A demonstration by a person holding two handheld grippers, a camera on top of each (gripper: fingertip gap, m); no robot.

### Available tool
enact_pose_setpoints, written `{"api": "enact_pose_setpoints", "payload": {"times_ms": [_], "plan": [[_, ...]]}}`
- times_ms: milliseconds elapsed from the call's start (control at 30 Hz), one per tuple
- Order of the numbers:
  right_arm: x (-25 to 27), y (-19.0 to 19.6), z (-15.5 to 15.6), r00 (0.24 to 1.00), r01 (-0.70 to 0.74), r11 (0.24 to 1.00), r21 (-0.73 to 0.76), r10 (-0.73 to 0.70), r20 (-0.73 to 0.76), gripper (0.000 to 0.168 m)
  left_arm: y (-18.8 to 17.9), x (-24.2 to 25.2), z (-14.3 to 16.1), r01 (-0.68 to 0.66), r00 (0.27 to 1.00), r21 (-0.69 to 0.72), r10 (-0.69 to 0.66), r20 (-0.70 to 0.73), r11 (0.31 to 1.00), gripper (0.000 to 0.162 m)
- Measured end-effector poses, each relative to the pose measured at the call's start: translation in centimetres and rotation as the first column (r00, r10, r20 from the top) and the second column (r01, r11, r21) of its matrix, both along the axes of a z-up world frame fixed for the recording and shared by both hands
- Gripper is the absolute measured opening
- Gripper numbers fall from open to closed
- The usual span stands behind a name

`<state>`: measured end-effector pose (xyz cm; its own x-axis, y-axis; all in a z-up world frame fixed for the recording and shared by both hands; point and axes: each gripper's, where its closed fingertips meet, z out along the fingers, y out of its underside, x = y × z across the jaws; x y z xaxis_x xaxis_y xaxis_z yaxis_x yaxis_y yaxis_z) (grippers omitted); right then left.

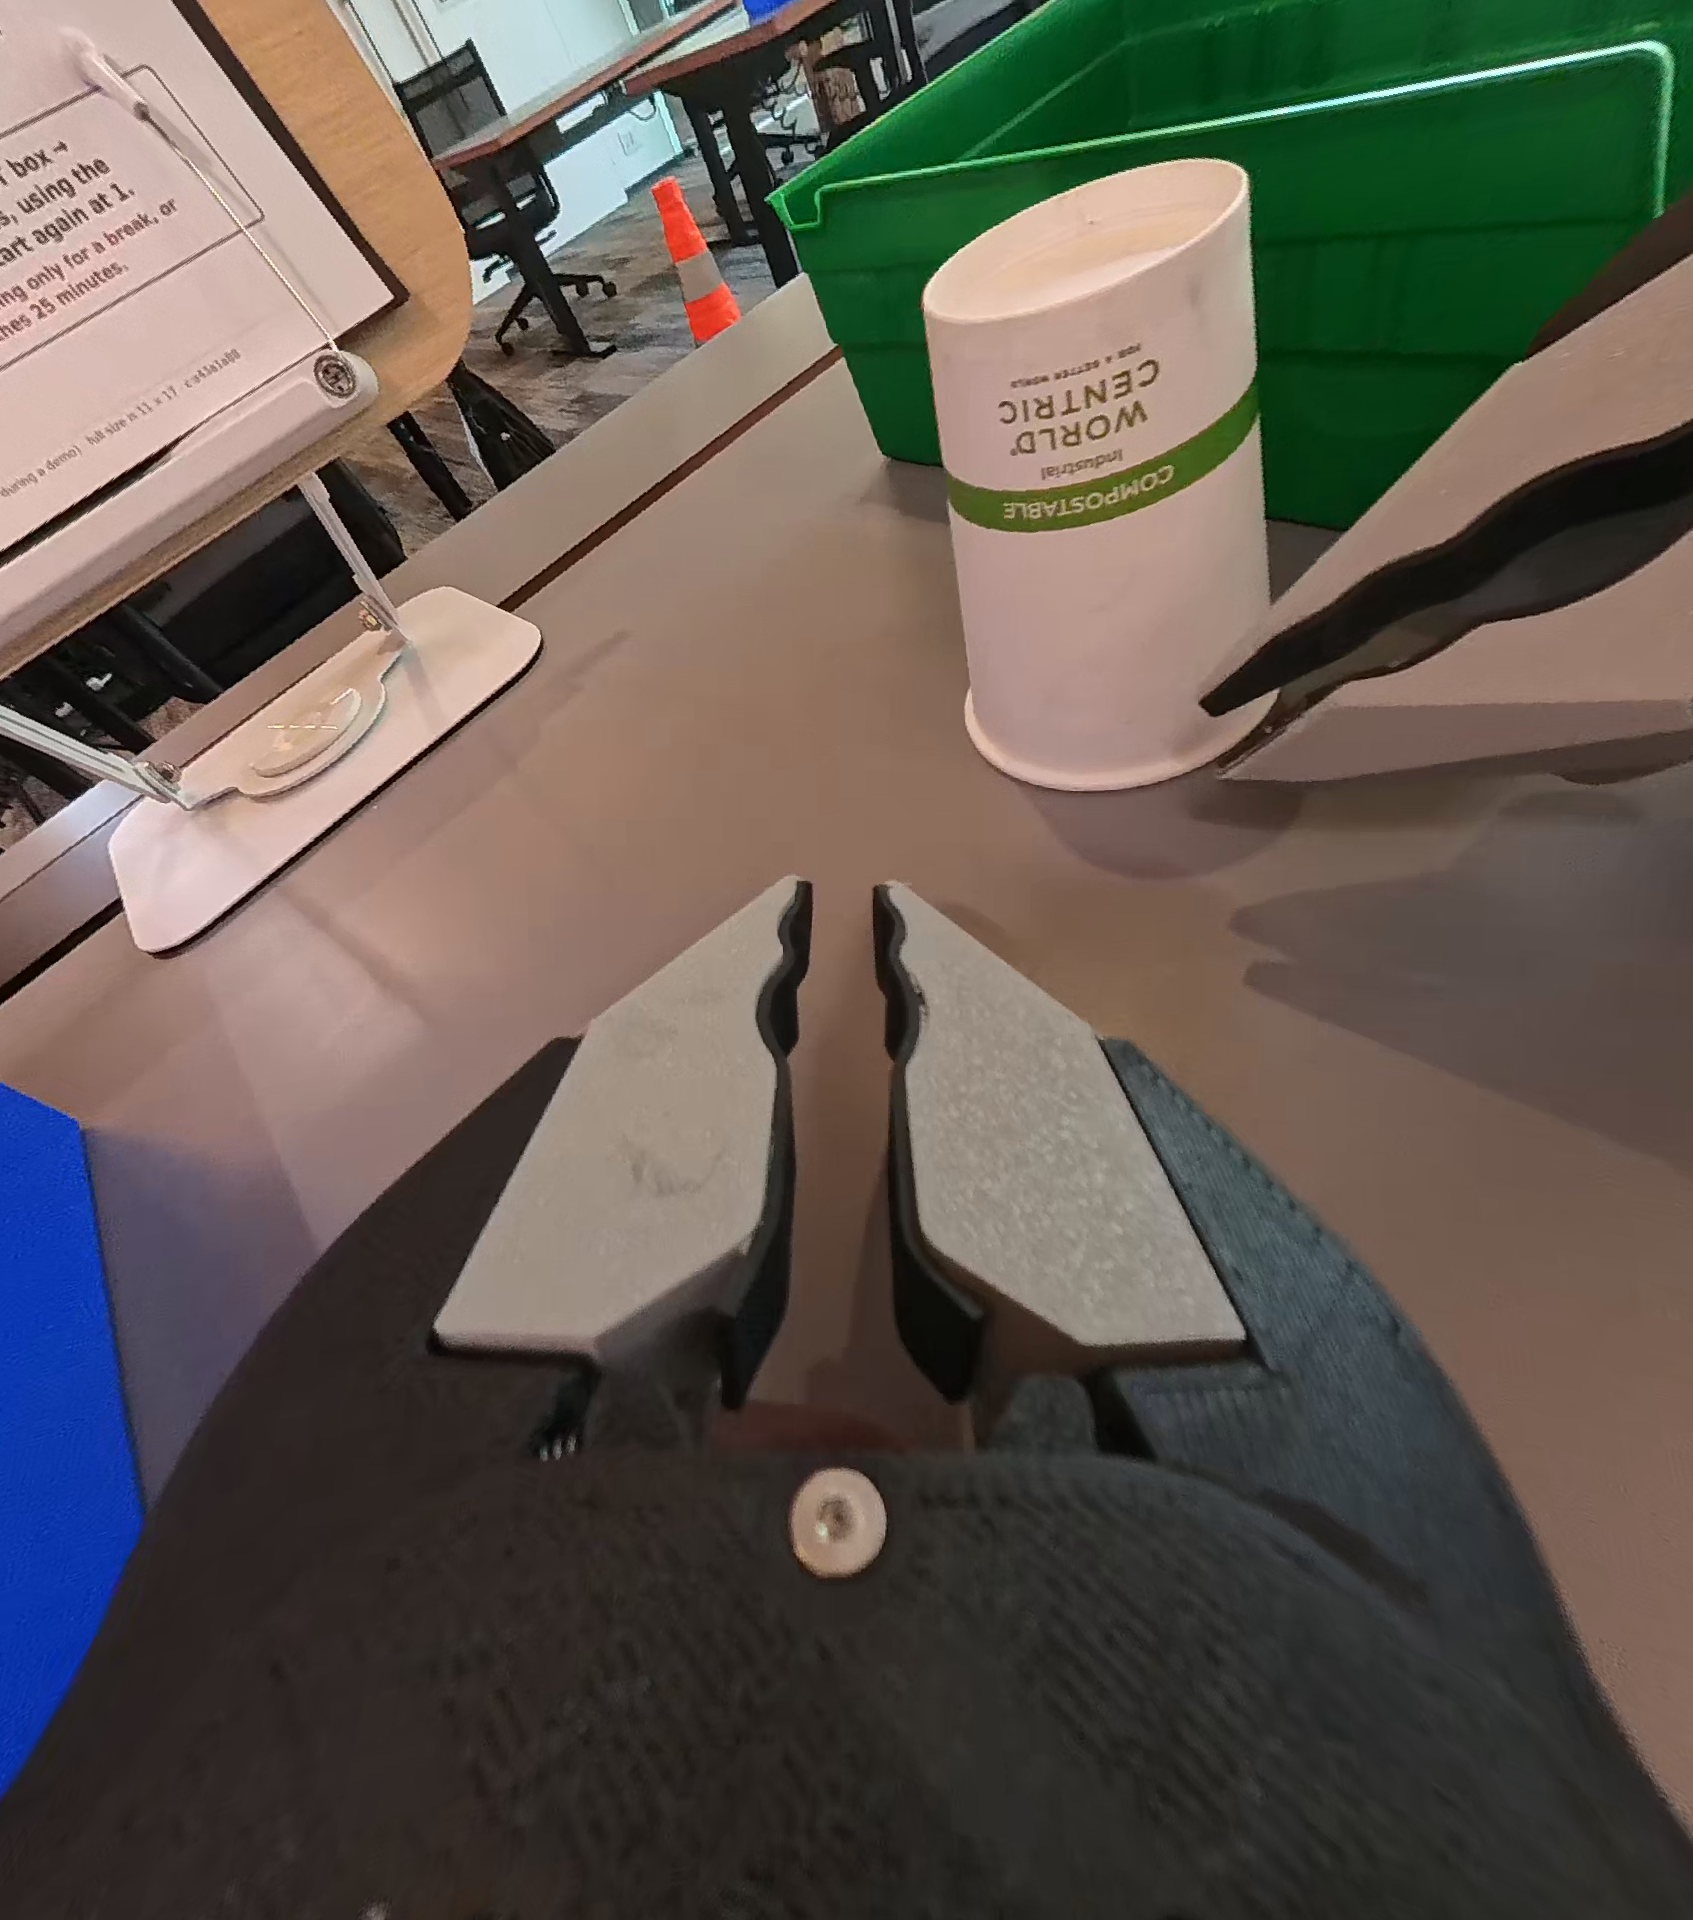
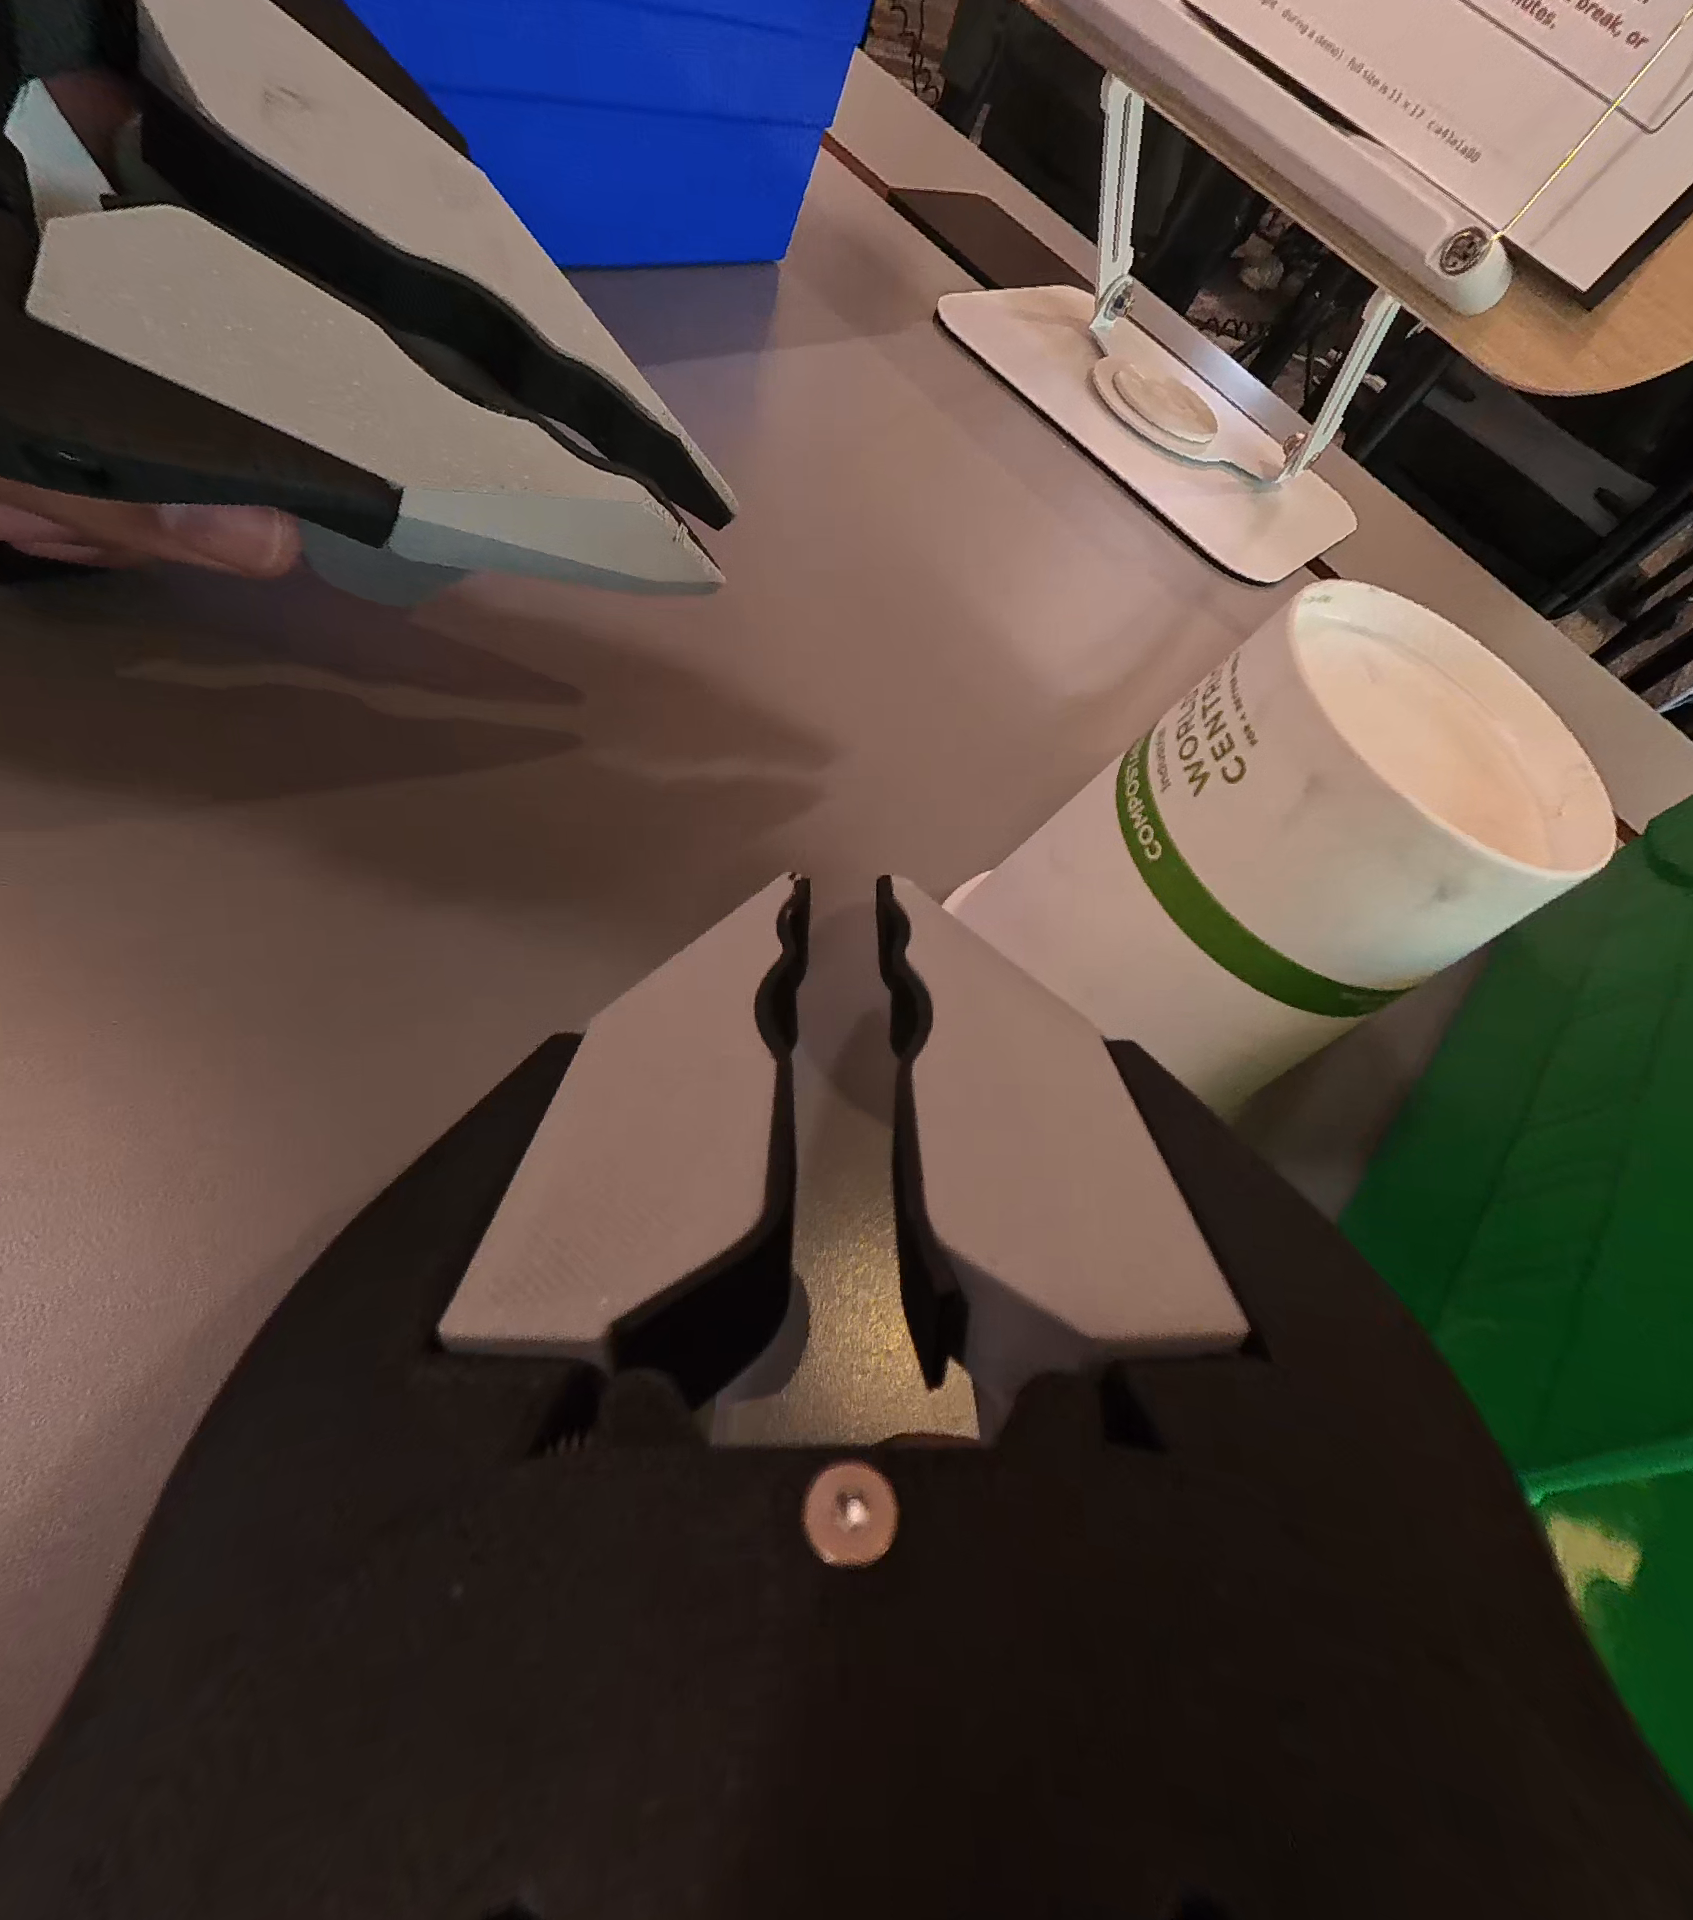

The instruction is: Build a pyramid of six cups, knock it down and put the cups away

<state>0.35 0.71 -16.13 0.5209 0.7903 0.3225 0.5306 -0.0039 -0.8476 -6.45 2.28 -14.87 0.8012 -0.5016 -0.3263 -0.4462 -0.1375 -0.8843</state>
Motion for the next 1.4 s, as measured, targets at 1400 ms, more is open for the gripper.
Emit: {"api": "enact_pose_setpoints", "payload": {"times_ms": [1400], "plan": [[0.3,-0.4,-0.2,0.999,-0.028,0.998,-0.048,0.027,-0.024,0.018,-6.9,-23.3,10.6,-0.357,0.930,0.096,0.363,-0.057,0.929,0.023]]}}
